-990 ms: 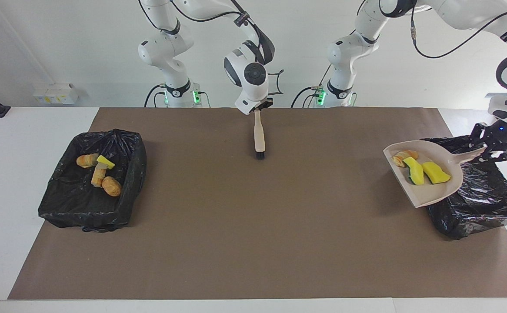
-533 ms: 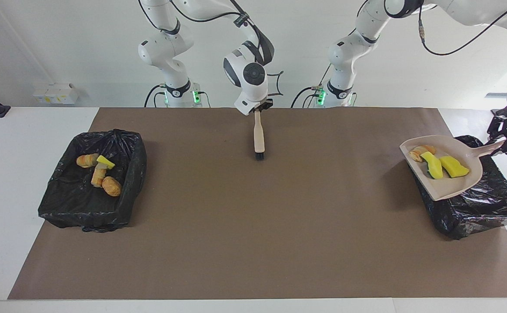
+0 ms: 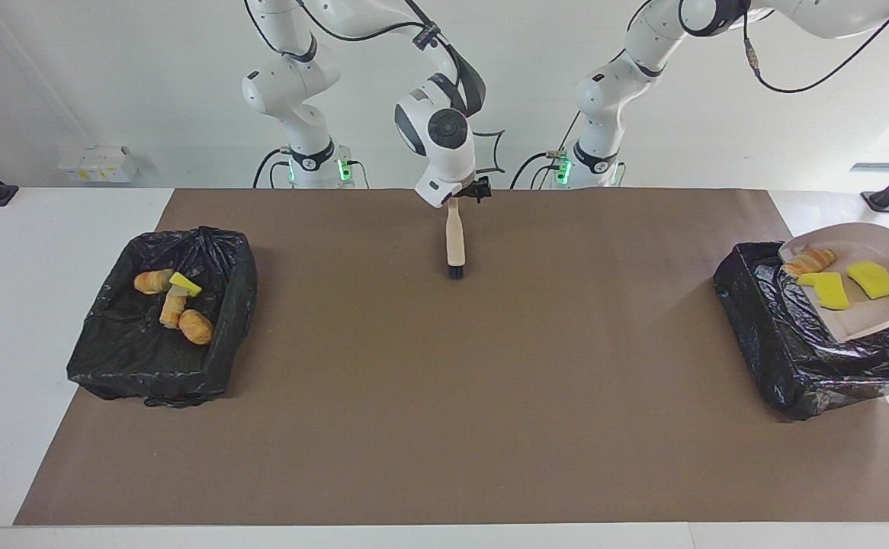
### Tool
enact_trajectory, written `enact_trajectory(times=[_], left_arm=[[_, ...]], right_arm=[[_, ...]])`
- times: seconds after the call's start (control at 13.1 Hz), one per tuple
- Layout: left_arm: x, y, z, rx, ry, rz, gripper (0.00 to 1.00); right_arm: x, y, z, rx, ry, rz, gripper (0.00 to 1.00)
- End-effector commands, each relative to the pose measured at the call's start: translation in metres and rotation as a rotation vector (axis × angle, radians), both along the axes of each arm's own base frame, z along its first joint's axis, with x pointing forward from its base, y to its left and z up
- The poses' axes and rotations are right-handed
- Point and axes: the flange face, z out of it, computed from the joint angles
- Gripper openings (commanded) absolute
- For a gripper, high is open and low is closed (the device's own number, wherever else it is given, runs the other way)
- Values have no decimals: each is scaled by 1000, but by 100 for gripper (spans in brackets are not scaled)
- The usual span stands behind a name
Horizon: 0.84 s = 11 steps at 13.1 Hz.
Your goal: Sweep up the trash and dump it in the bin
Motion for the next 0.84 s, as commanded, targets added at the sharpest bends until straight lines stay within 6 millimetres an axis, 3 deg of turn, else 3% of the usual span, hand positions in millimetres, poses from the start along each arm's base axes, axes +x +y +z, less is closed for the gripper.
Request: enact_trajectory(times=[0.0,0.23,0.46,0.76], left_arm=[[9,-31,14,155,-21,12,0],[13,-46,33,255,-44,-1,0],[12,-54,47,306,-58,-15,0],[6,-78,74,349,-77,-31,0]], right_arm=[[55,-35,35,-23,-110,-60,100],[114,-87,75,-49,-233,-100,100],[145,-130,97,-126,-312,-74,100],[184,-219,143,-154,-318,-60,100]])
